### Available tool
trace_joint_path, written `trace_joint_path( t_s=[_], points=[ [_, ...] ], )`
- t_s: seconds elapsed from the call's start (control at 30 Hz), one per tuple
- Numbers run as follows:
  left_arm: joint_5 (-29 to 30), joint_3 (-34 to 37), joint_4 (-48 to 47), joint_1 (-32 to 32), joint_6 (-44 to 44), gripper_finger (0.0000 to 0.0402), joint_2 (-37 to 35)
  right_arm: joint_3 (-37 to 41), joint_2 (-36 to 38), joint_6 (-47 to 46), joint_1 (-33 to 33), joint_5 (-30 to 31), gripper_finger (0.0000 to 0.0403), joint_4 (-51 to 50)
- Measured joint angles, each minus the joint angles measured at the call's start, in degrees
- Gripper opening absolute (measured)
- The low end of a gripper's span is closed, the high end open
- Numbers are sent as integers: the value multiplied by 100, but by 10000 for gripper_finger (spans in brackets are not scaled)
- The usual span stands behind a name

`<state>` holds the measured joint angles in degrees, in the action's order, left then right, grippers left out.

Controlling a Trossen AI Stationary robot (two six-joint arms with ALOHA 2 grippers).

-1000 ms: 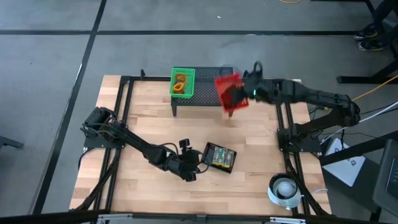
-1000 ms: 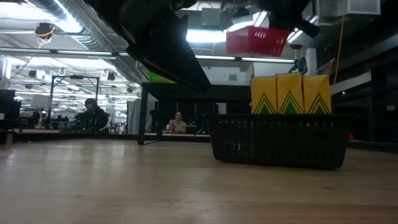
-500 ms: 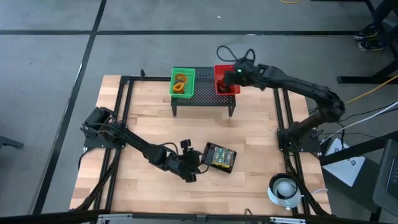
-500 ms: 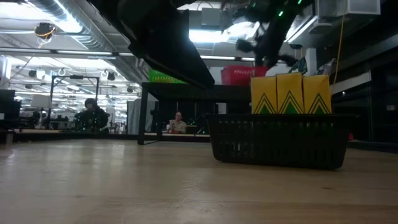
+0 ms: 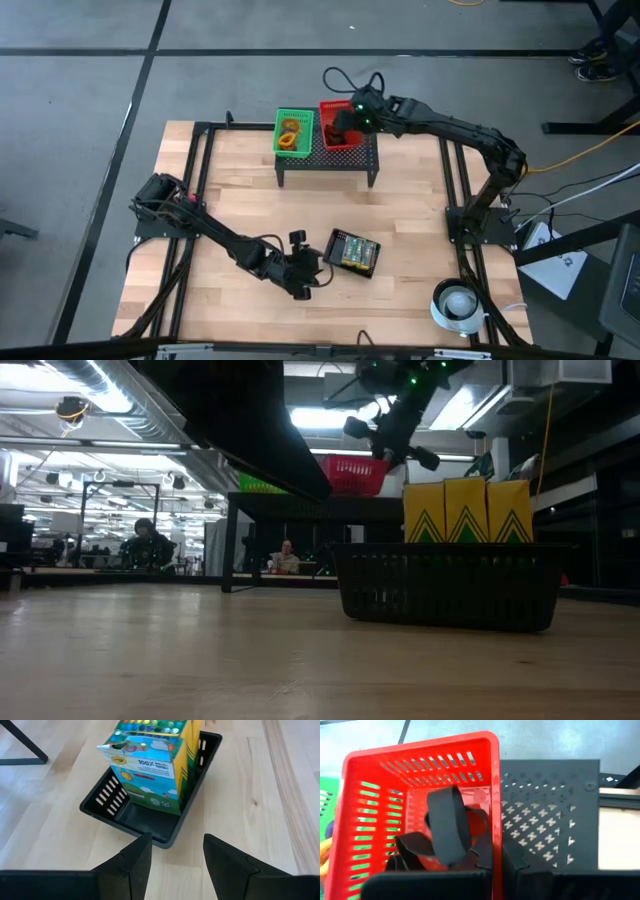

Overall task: Pick & Place Office Desk Supplies
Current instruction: Put the red bin on the shelf

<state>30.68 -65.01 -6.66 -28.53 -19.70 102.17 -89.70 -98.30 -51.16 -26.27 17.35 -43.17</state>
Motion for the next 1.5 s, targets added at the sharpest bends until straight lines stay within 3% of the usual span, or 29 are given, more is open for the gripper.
trace_joint_path(
  t_s=[0.5,1.5],
  points=[
    [13,0,13,-31,-57,175,0,-165,-152,-469,273,222,5,-301],
    [-26,0,44,-31,-44,175,0,-161,-352,-546,313,-1,5,20]
  ],
)
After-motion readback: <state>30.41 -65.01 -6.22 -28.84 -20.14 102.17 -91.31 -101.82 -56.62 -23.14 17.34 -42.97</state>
